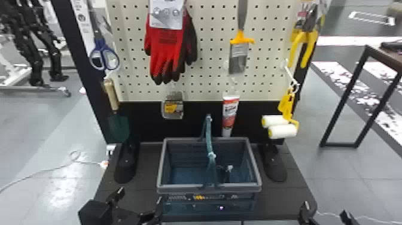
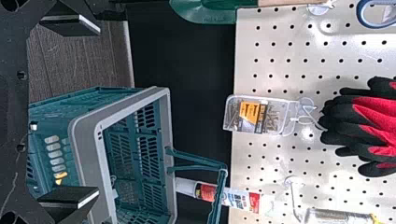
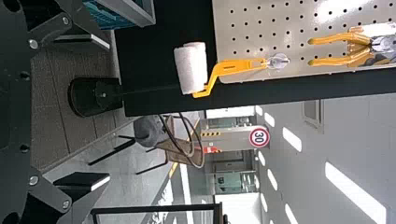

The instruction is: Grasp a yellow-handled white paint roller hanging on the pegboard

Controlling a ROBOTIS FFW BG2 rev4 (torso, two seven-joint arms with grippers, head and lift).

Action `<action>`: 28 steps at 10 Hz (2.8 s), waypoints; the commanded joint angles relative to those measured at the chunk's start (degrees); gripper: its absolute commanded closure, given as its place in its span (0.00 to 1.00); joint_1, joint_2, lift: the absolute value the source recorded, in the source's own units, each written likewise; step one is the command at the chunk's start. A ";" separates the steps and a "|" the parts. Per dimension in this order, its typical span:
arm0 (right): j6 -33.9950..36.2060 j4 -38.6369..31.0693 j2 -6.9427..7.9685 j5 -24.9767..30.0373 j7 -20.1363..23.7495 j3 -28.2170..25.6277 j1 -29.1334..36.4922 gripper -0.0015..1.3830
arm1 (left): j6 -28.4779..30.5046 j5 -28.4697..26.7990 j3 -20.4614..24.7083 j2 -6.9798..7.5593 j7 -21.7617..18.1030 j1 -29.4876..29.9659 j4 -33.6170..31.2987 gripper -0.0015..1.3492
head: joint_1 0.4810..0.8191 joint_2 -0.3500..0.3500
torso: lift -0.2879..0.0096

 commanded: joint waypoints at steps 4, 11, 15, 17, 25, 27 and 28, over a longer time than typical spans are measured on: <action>0.00 0.09 -0.18 0.12 0.18 0.00 -0.27 0.21 | 0.07 0.13 0.00 0.00 0.00 0.00 0.09 0.08 | 0.20 0.50 | 0.63; 6.50 0.70 -2.64 -0.41 10.99 -3.16 -7.48 0.20 | 0.15 0.31 -0.09 0.26 0.00 -0.09 0.09 0.08 | 0.20 0.50 | 0.63; 13.80 3.51 -2.64 3.11 25.93 -10.90 -17.67 0.18 | 0.42 0.48 -0.26 0.18 0.00 -0.26 0.18 0.08 | 0.20 0.50 | 0.63; 18.37 6.68 -3.08 4.16 33.93 -13.98 -23.21 0.18 | 0.59 0.57 -0.53 0.26 0.00 -0.44 0.44 0.08 | 0.20 0.50 | 0.63; 24.87 27.86 -11.43 4.78 50.63 -8.09 -48.08 0.16 | 1.03 1.54 -2.90 1.23 0.00 -3.08 2.64 0.08 | 0.20 0.50 | 0.63; 26.10 31.99 -13.62 -0.14 50.72 -1.58 -51.51 0.16 | 0.94 1.80 -3.43 1.23 0.00 -3.69 3.34 0.08 | 0.20 0.50 | 0.63; 26.10 34.45 -14.59 -3.04 50.72 2.46 -53.09 0.15 | 0.77 1.89 -3.60 1.14 0.00 -3.87 3.69 0.08 | 0.20 0.50 | 0.63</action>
